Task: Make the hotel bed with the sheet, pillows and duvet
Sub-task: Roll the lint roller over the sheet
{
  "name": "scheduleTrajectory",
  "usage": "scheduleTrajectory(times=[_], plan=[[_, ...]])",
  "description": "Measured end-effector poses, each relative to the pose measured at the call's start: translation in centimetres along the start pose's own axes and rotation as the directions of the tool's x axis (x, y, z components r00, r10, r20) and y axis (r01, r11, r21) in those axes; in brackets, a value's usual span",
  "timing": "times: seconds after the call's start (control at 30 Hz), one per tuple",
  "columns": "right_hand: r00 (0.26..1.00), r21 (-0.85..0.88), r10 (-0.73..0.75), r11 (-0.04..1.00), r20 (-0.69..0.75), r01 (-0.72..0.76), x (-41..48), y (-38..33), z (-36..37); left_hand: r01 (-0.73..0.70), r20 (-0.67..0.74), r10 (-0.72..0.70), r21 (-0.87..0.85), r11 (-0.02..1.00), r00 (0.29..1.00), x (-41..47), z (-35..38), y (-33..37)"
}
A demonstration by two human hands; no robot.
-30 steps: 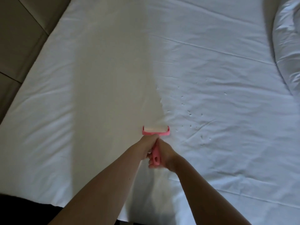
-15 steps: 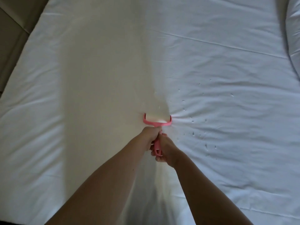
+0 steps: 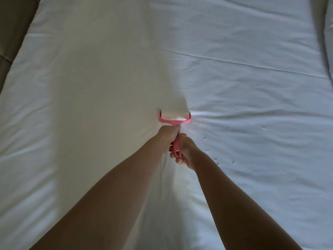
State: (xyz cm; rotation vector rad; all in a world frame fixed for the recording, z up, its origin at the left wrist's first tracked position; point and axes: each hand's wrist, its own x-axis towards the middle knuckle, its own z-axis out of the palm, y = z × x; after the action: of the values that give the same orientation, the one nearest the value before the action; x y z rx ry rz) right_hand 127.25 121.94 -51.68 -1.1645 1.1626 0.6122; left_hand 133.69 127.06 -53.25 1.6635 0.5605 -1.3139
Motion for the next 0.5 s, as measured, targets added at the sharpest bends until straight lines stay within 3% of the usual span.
scheduleTrajectory(times=[0.5], plan=[[0.999, 0.008, -0.043, 0.999, -0.02, 0.043, 6.9, -14.5, -0.2, -0.088, -0.023, 0.088, 0.002, 0.996, 0.996, 7.1, -1.8, 14.3]])
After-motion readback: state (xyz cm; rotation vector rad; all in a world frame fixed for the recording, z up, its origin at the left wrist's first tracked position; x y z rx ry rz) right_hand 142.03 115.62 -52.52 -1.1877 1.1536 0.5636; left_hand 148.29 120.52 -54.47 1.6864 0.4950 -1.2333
